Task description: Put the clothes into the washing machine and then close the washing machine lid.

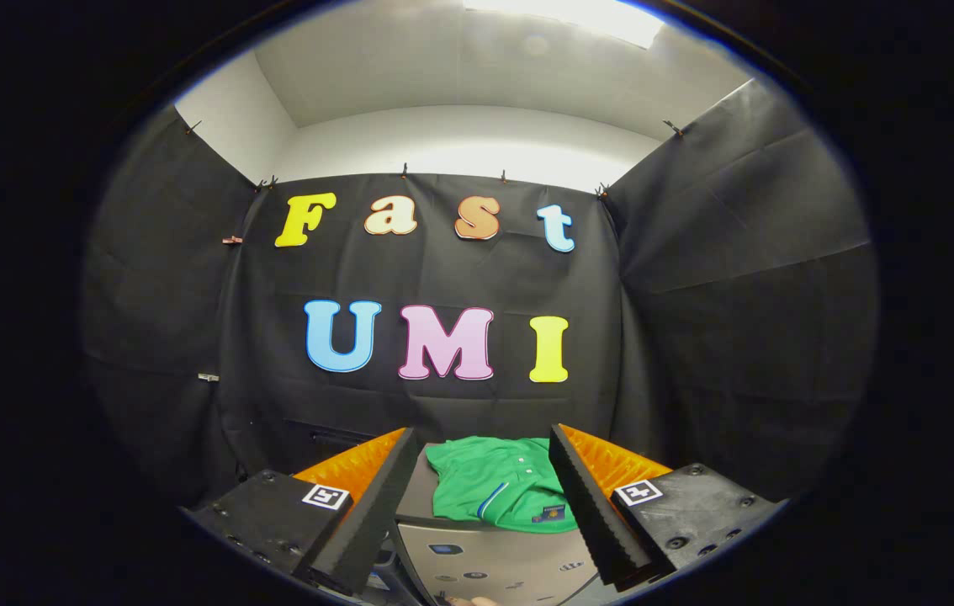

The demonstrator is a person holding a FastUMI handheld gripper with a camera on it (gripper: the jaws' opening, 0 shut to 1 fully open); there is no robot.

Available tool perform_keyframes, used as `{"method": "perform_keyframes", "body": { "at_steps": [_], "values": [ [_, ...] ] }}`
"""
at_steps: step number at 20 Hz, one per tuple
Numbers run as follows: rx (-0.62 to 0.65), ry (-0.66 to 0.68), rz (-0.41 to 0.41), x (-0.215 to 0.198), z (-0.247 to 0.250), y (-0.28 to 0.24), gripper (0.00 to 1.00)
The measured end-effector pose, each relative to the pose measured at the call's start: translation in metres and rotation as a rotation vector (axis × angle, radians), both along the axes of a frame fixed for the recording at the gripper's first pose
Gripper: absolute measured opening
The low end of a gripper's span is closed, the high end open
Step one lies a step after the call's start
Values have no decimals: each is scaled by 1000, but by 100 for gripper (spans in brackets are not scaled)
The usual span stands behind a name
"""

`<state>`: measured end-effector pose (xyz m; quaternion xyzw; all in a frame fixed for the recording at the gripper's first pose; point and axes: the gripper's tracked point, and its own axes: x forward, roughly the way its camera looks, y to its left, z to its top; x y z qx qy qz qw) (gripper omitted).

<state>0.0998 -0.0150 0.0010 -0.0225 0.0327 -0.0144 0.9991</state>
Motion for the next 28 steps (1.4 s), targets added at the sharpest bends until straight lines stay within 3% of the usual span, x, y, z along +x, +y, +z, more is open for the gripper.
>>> {"method": "perform_keyframes", "body": {
  "at_steps": [8, 15, 21, 28],
  "values": [
    [-27, 112, -15, 107, -15, -30, 98],
    [-13, 308, -37, 196, -72, -48, 98],
    [-6, 531, -67, 233, -146, -66, 99],
    [-19, 757, -106, 241, -220, -88, 99]
  ]
}}
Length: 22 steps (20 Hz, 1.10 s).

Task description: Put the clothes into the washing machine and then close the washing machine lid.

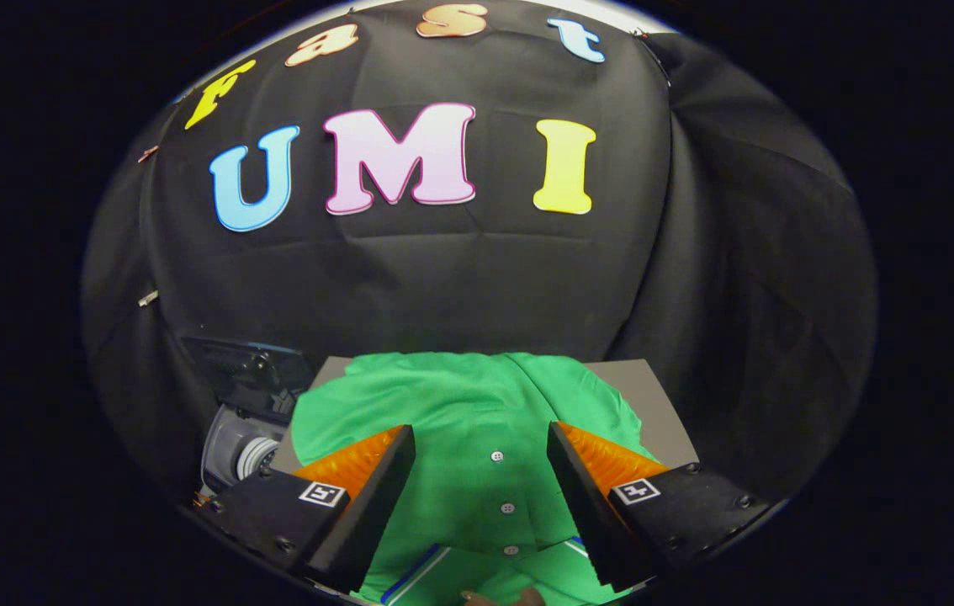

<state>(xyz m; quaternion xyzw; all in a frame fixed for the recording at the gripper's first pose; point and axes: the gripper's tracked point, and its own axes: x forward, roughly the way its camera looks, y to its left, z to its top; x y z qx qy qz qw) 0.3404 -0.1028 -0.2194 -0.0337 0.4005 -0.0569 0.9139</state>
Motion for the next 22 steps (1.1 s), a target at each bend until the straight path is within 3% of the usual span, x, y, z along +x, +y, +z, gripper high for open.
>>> {"method": "perform_keyframes", "body": {
  "at_steps": [9, 17, 18, 22],
  "values": [
    [14, 156, -21, -8, -40, -11, 99],
    [16, 205, -20, -1, -42, -12, 96],
    [9, 208, -29, 0, -44, -14, 90],
    [-26, 191, -17, 6, -44, -17, 28]
  ]
}}
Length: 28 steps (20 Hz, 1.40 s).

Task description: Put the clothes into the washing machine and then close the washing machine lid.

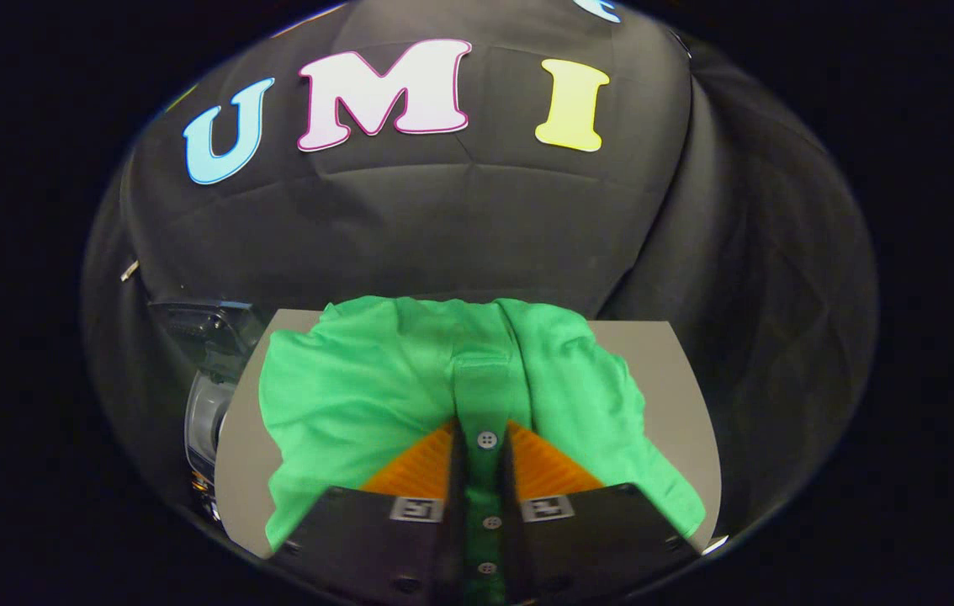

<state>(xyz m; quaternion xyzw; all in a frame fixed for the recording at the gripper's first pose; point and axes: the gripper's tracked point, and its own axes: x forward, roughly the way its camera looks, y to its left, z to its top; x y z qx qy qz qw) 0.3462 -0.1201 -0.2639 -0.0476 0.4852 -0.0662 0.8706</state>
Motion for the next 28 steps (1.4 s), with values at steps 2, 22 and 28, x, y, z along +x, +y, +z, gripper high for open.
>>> {"method": "perform_keyframes", "body": {
  "at_steps": [2, 22, 28],
  "values": [
    [-2, -19, 15, 0, 0, 0, 12],
    [147, -298, -22, -22, 95, 27, 5],
    [175, -461, 34, -31, 180, 70, 4]
  ]
}}
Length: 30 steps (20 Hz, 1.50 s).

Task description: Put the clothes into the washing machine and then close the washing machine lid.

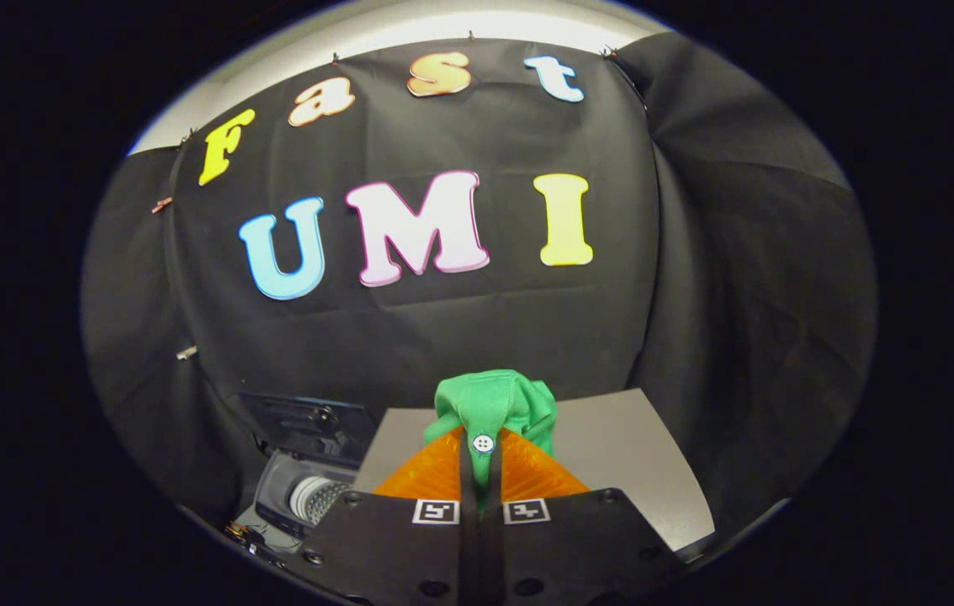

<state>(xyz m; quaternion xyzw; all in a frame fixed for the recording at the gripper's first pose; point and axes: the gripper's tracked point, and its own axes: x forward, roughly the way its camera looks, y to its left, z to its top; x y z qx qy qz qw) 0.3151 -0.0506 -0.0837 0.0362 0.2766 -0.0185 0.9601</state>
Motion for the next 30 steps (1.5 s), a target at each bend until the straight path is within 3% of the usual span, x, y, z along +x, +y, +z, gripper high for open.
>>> {"method": "perform_keyframes", "body": {
  "at_steps": [8, 13, 23, 30],
  "values": [
    [52, -186, 166, 4, 82, 114, 4],
    [99, -211, 317, 13, 78, 208, 4],
    [181, -49, 512, 29, -38, 332, 4],
    [139, 184, 607, 31, -185, 355, 5]
  ]
}}
